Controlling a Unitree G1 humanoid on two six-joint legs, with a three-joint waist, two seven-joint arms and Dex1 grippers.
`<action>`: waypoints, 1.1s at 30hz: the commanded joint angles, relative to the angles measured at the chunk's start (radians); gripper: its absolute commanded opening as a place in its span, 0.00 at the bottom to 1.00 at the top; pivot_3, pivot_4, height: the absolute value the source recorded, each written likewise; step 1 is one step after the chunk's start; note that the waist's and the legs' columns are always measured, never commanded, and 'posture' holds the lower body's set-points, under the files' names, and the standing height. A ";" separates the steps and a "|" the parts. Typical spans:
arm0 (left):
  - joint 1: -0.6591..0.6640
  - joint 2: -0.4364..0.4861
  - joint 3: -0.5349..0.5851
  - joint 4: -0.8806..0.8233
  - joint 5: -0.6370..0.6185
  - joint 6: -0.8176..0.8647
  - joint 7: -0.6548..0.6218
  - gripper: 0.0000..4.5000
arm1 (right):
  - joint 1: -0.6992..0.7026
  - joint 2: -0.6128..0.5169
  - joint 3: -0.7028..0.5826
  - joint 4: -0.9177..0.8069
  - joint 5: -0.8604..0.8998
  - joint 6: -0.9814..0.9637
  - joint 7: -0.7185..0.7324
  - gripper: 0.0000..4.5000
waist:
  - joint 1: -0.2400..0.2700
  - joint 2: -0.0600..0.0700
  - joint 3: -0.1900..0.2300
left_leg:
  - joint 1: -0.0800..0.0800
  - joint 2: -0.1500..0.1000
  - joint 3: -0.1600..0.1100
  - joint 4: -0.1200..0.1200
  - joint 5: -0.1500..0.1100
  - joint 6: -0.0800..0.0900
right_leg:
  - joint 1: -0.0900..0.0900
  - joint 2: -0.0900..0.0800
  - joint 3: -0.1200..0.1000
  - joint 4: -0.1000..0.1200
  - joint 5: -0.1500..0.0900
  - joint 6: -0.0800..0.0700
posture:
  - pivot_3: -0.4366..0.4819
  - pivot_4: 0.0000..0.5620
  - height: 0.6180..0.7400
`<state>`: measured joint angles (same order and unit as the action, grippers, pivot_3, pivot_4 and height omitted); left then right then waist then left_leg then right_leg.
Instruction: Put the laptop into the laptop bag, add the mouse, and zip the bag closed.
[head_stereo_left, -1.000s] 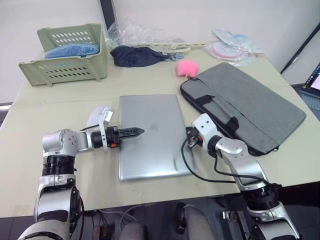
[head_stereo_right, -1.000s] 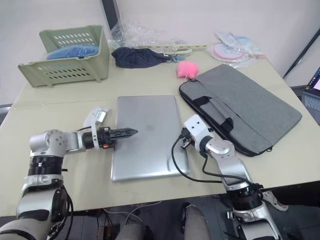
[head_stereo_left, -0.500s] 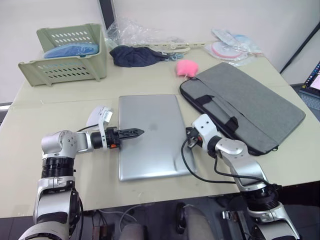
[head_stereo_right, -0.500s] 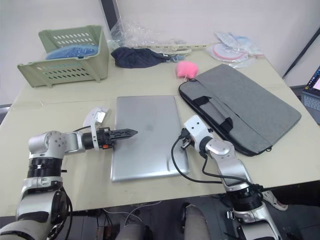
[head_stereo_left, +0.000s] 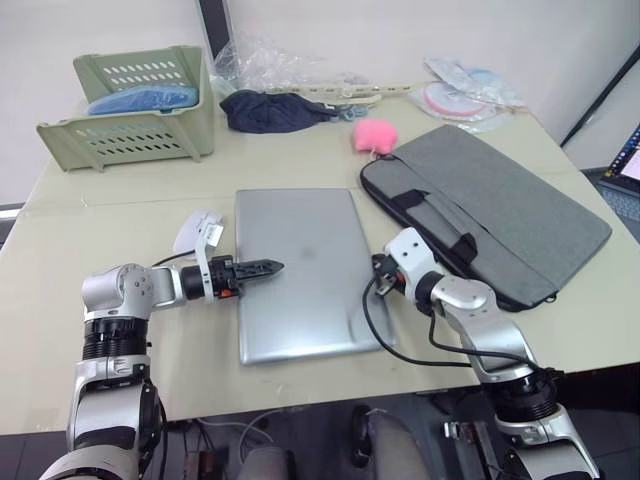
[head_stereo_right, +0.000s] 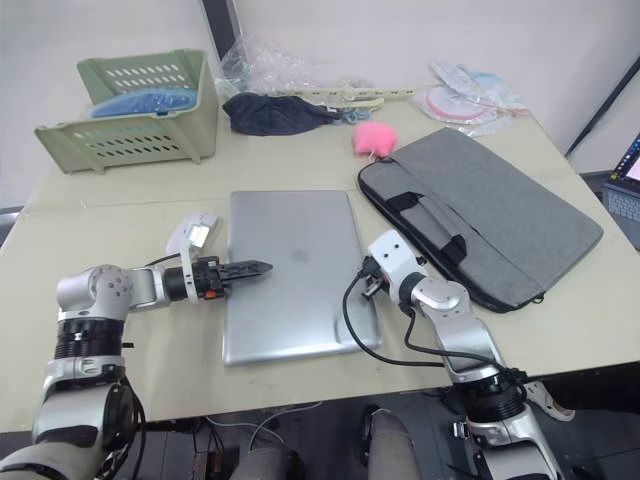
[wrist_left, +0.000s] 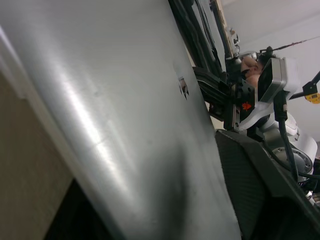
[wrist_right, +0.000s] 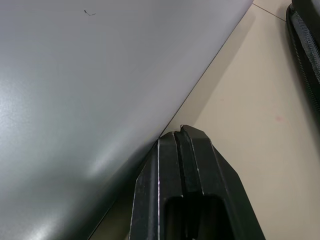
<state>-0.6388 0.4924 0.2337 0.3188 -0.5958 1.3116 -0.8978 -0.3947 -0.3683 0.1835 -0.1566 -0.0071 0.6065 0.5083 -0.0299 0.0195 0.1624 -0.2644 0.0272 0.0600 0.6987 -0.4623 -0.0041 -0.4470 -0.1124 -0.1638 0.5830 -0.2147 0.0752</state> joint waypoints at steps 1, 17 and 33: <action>-0.017 -0.021 -0.016 -0.046 -0.058 -0.005 -0.023 0.20 | 0.001 0.020 0.033 -0.046 0.032 -0.008 0.037 0.00 | 0.002 -0.001 0.000 | 0.000 0.000 0.000 0.000 0.000 0.000 | 0.000 0.000 0.000 0.000 0.000 0.000 | 0.48 0.27 1.00; -0.017 -0.028 -0.024 -0.064 -0.098 0.009 0.010 0.09 | -0.026 -0.027 -0.007 -0.121 0.041 0.035 0.052 0.00 | 0.003 -0.002 0.001 | -0.001 -0.001 -0.003 0.000 0.000 0.000 | 0.000 -0.001 -0.001 0.000 0.000 0.000 | 0.48 0.27 1.00; 0.111 -0.056 0.216 -0.307 -0.244 0.177 0.252 0.09 | -0.126 -0.343 -0.283 -0.322 0.110 0.270 0.083 0.15 | 0.006 -0.005 0.006 | -0.003 0.001 -0.005 0.000 0.000 0.000 | -0.001 0.000 -0.002 -0.002 0.000 0.000 | 0.48 0.27 1.00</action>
<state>-0.5298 0.4307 0.3992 0.0965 -0.8295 1.4874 -0.7018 -0.5311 -0.6896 -0.0468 -0.4621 0.0996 0.8763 0.5954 -0.0235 0.0148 0.1679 -0.2672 0.0279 0.0552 0.6984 -0.4625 -0.0046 -0.4478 -0.1125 -0.1658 0.5815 -0.2146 0.0752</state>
